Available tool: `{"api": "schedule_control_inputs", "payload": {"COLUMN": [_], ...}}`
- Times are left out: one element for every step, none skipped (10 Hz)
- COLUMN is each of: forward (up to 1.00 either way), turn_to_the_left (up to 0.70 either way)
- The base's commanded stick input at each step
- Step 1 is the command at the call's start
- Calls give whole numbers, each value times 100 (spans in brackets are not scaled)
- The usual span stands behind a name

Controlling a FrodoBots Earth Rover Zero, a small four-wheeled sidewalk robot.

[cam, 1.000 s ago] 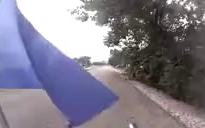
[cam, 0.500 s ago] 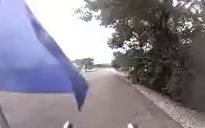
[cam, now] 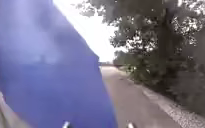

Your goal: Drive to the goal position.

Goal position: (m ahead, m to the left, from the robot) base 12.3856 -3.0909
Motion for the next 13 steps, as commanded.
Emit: {"api": "schedule_control_inputs", "payload": {"forward": [0,0,0,0,0,0,0,0,38,45,45,45,45], "turn_to_the_left": [0,0,0,0,0,0,0,0,0,0,0,0,0]}}
